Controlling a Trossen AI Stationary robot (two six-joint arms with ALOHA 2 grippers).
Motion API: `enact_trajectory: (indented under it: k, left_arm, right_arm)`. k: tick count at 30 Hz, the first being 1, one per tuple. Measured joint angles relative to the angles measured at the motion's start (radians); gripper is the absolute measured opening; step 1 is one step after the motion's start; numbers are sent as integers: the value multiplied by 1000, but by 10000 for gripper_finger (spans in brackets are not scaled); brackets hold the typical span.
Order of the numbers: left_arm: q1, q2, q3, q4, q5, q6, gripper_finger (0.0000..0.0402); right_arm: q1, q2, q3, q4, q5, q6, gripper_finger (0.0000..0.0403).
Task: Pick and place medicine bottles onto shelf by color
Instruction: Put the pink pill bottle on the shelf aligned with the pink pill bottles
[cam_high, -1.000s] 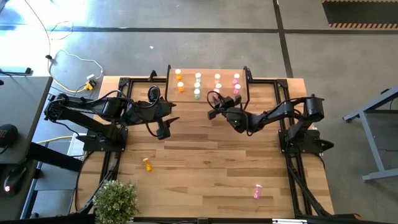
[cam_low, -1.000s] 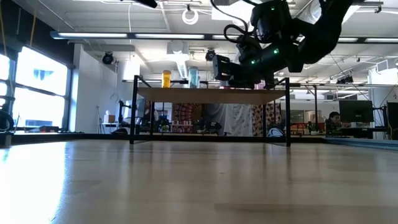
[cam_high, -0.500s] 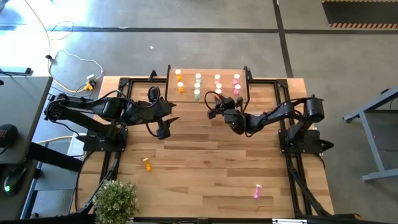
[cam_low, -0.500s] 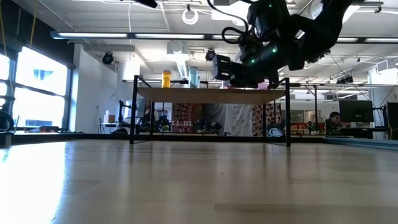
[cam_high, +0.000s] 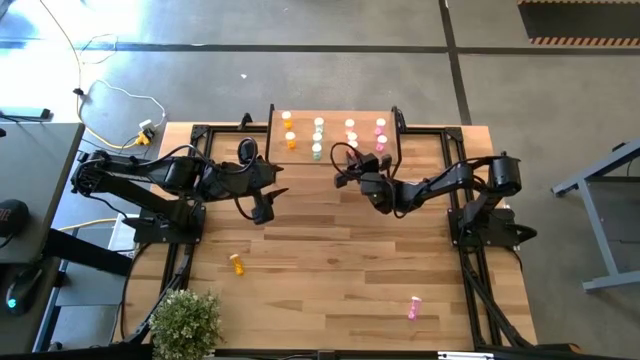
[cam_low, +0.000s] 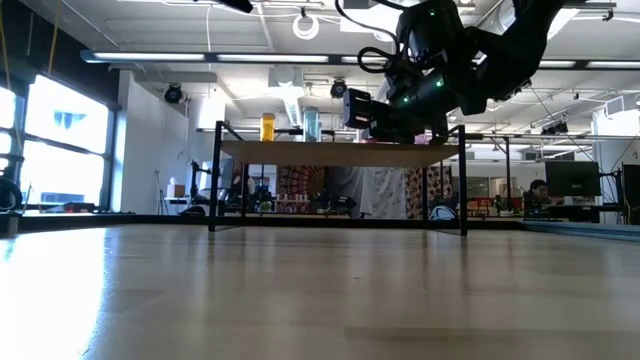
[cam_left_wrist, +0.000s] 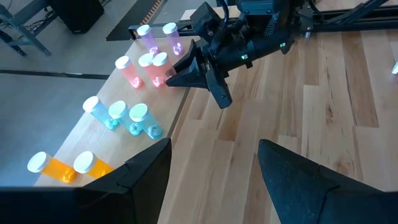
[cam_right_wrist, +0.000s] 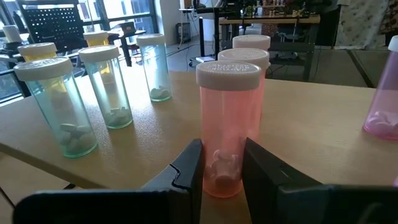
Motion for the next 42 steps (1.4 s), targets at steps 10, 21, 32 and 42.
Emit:
enact_trajectory:
  k: [10,21,32,42]
  left_arm:
    - [0,0,0,0,0,0,229]
    - [0,0,0,0,0,0,229]
    - [0,0,0,0,1,0,229]
    - [0,0,0,0,3,0,229]
  right_arm:
    - [29,0,-1,-11,31,4,71]
    - [39,1,-2,-11,48,7,73]
    - [40,2,-2,-14,47,23,140]
    - [44,1,-2,-14,55,21,147]
